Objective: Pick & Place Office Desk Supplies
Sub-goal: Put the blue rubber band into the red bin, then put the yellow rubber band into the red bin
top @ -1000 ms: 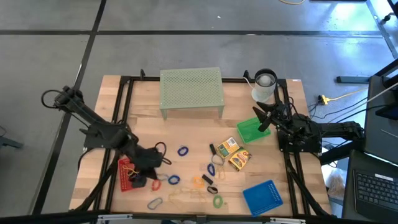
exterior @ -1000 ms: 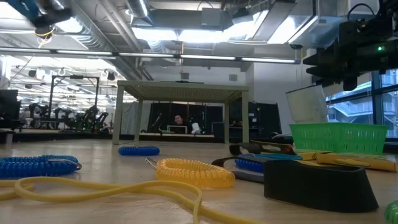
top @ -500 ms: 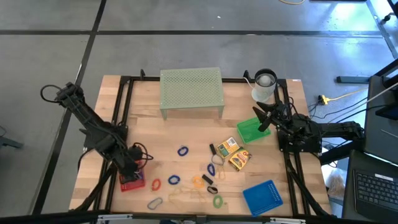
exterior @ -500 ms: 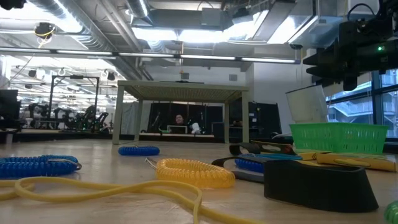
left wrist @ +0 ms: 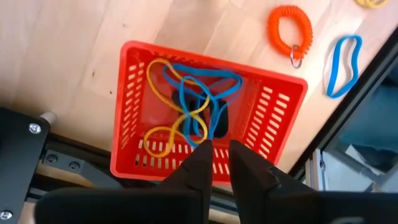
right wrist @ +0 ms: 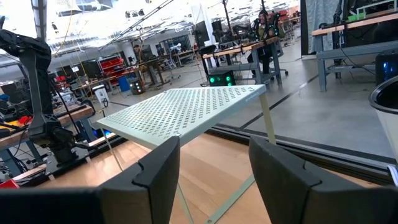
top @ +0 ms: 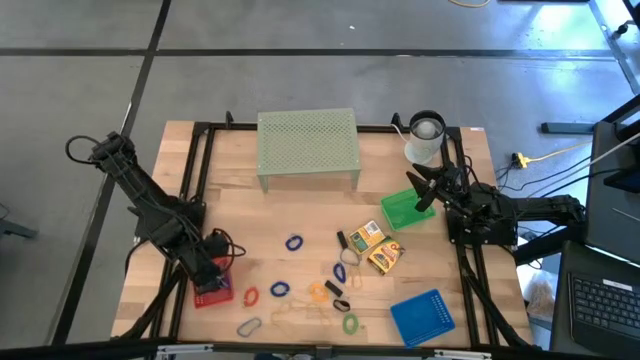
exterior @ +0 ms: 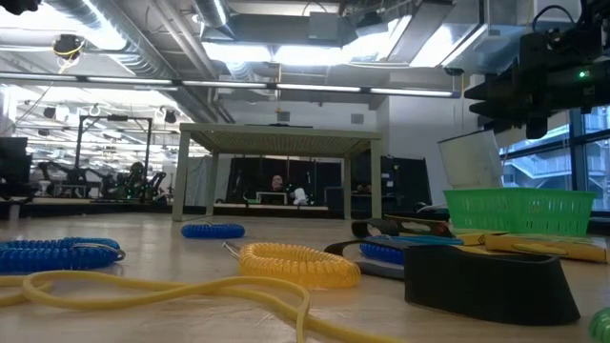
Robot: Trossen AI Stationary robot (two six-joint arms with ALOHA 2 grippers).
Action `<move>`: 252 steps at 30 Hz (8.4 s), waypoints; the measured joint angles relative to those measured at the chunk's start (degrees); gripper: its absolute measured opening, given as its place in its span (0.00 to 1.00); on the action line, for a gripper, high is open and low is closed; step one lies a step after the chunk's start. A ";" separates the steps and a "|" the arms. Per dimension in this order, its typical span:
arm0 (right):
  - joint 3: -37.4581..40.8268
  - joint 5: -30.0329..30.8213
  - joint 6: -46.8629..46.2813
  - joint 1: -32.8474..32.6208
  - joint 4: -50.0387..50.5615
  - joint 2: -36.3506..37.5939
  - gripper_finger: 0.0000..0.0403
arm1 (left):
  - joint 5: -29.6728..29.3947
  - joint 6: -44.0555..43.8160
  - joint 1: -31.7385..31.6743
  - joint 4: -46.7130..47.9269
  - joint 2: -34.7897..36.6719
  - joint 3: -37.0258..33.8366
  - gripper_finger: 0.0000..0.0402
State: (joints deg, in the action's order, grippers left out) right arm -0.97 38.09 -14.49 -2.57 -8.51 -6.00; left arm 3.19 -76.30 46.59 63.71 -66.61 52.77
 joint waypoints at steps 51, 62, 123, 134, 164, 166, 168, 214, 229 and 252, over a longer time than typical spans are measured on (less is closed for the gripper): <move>0.00 0.00 -0.01 0.02 -0.02 0.02 0.48 | -8.63 13.83 0.16 -52.85 -29.17 -0.02 0.38; 0.00 -0.01 -0.01 0.01 -0.02 0.02 0.48 | -11.36 15.43 5.42 -54.73 -34.16 0.00 0.38; -0.01 0.00 0.00 0.01 0.00 0.02 0.48 | -26.17 45.52 4.94 -55.08 -37.75 -0.09 0.34; 0.00 -0.02 -0.01 0.00 0.00 0.02 0.48 | -25.32 45.58 4.39 -56.20 -38.97 0.13 0.04; 0.00 0.00 -0.01 0.01 -0.01 0.01 0.48 | -61.72 89.30 0.93 -106.83 -21.83 0.03 0.01; 0.00 0.00 0.01 0.01 -0.02 0.00 0.48 | -62.45 88.40 0.10 -108.85 -21.83 0.03 0.01; -0.01 -0.01 0.00 0.01 -0.01 0.02 0.48 | -64.93 84.72 -0.55 -108.27 -21.83 0.04 0.01; 0.00 -0.01 0.00 0.02 -0.02 0.00 0.48 | -2.50 -40.58 6.07 1.70 -7.85 0.02 0.06; -0.01 -0.01 0.00 0.02 -0.02 0.01 0.48 | -13.42 -35.91 4.88 1.27 -8.54 0.02 0.34; -0.01 0.00 -0.01 0.02 -0.01 0.02 0.48 | -36.10 14.38 -10.77 -35.87 -19.95 0.00 0.36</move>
State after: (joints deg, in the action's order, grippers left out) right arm -0.98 38.09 -14.50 -2.55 -8.53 -5.98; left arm -32.91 -61.93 35.81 27.83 -86.56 52.77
